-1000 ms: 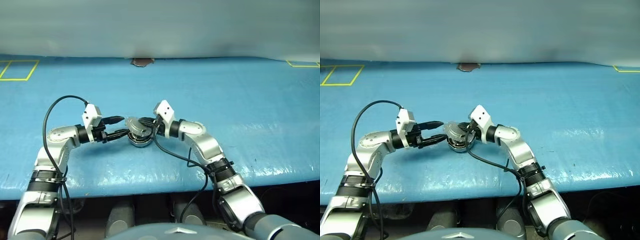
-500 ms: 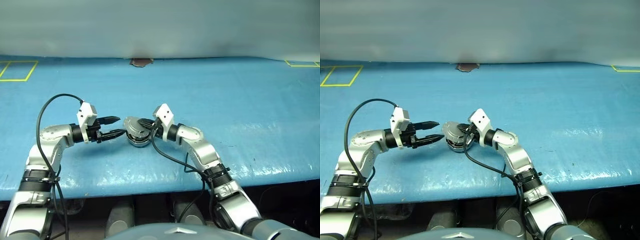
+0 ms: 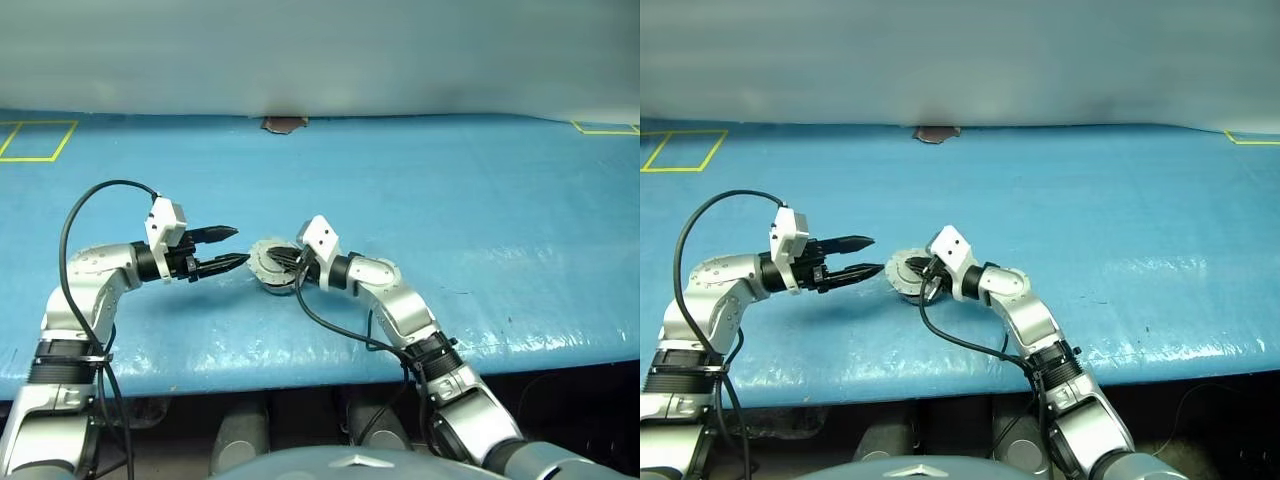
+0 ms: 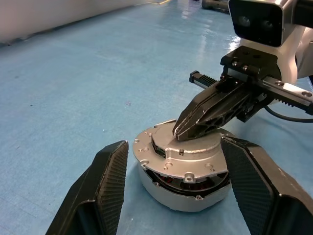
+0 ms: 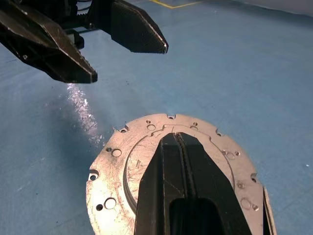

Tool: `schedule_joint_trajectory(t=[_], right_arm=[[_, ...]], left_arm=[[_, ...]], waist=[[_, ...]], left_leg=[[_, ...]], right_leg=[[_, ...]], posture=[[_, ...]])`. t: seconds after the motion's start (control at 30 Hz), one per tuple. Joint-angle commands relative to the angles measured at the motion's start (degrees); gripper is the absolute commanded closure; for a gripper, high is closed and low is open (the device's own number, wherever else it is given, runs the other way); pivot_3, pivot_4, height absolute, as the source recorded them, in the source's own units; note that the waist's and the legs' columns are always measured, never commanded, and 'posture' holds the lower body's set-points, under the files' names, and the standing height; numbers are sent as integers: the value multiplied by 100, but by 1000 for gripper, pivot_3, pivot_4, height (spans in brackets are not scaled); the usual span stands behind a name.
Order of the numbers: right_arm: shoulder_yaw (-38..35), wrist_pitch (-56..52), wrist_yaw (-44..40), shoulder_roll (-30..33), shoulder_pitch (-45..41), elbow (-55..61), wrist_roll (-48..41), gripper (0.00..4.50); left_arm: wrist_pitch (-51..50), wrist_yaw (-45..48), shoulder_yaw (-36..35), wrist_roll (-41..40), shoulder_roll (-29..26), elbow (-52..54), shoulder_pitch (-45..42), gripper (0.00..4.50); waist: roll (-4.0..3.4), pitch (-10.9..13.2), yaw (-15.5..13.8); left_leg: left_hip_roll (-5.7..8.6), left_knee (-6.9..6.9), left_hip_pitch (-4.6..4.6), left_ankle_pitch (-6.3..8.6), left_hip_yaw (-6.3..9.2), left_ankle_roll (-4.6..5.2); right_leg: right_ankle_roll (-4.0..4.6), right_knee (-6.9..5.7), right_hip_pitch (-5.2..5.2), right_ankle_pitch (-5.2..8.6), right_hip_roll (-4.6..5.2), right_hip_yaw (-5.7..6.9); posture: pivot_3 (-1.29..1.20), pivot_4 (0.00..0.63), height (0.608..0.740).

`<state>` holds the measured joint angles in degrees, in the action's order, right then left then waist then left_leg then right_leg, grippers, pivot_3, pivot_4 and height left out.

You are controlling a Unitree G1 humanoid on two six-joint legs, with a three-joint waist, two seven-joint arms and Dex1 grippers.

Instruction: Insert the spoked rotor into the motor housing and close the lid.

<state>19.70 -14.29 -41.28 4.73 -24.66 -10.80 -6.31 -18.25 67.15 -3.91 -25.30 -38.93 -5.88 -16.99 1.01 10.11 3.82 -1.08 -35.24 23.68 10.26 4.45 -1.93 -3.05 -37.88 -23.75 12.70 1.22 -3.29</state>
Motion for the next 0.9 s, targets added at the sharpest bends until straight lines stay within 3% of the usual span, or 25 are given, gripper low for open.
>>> schedule_joint_trajectory(t=[0.03, 0.37, 0.6, 0.7, 0.9], right_arm=[[156, -25, -20, 76, 162, -3, 139, 4482], [167, 225, 183, 171, 410, -468, 333, 4482], [-308, 25, 287, 31, 485, 621, -250, 4482], [-341, -188, 314, 25, 464, 1005, -354, 3892], [-385, -352, 516, -131, 346, 905, -368, 1941]], left_arm=[[-47, -50, -101, -29, -80, 144, 3, 1198], [-79, -73, -4, 12, -26, 100, 8, 1198], [-68, -77, 113, 50, 54, 40, 51, 1198], [8, -101, 140, 95, 62, -4, 48, 1198], [62, -151, 172, 147, 76, -47, 45, 1198]], waist=[[0, 0, 4], [3, -7, 1], [3, -7, -7], [3, -6, -16], [2, -5, -6]], left_leg=[[0, 0, -3, 0, -1, 0], [-1, -4, -19, 0, -1, 0], [-1, -6, -14, 0, -1, 0], [0, -3, -4, 0, -1, 0], [-1, 5, -2, 0, 0, 0]], right_leg=[[0, 0, 2, 0, 0, -1], [3, -2, 19, 2, 0, 0], [3, -2, 15, 2, 1, -1], [3, -1, 4, 2, 1, -1], [5, -1, -2, 3, -1, 0]], posture=[[0, 150, 740], [0, 150, 740], [0, 150, 740], [0, 150, 740], [0, 150, 740]])
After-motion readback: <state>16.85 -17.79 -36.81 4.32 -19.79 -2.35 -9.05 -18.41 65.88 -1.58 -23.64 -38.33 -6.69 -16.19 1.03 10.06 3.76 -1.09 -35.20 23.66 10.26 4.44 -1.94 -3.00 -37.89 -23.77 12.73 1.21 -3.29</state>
